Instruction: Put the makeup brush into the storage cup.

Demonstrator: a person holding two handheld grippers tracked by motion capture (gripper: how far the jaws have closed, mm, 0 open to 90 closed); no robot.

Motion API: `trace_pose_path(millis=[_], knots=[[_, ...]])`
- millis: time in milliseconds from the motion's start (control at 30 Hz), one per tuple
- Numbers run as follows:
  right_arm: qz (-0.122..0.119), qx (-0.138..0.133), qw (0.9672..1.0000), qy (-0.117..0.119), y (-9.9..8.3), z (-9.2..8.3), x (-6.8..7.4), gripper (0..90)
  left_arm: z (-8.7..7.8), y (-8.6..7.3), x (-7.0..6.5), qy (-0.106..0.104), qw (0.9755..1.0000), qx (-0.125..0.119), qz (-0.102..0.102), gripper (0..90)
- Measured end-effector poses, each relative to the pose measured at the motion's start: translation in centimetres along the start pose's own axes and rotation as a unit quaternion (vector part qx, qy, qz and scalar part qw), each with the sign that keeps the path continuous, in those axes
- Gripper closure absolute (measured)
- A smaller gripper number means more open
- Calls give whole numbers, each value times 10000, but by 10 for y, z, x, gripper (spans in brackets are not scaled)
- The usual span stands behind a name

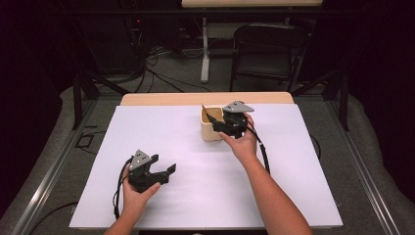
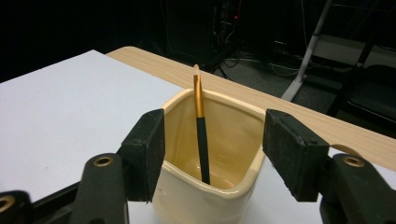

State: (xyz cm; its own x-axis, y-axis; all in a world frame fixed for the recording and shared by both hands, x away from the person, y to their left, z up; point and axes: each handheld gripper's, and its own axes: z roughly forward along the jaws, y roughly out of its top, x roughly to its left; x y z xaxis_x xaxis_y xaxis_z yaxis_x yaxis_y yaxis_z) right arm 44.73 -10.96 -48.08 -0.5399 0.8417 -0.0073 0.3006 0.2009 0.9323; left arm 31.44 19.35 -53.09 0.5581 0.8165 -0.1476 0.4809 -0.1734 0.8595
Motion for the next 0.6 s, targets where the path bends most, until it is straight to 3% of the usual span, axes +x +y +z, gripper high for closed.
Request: trace_pose_path(millis=[600], knots=[[-106,130,9998,88,5,-12,9,357,0,0,0,6,10000,-11,2,199]])
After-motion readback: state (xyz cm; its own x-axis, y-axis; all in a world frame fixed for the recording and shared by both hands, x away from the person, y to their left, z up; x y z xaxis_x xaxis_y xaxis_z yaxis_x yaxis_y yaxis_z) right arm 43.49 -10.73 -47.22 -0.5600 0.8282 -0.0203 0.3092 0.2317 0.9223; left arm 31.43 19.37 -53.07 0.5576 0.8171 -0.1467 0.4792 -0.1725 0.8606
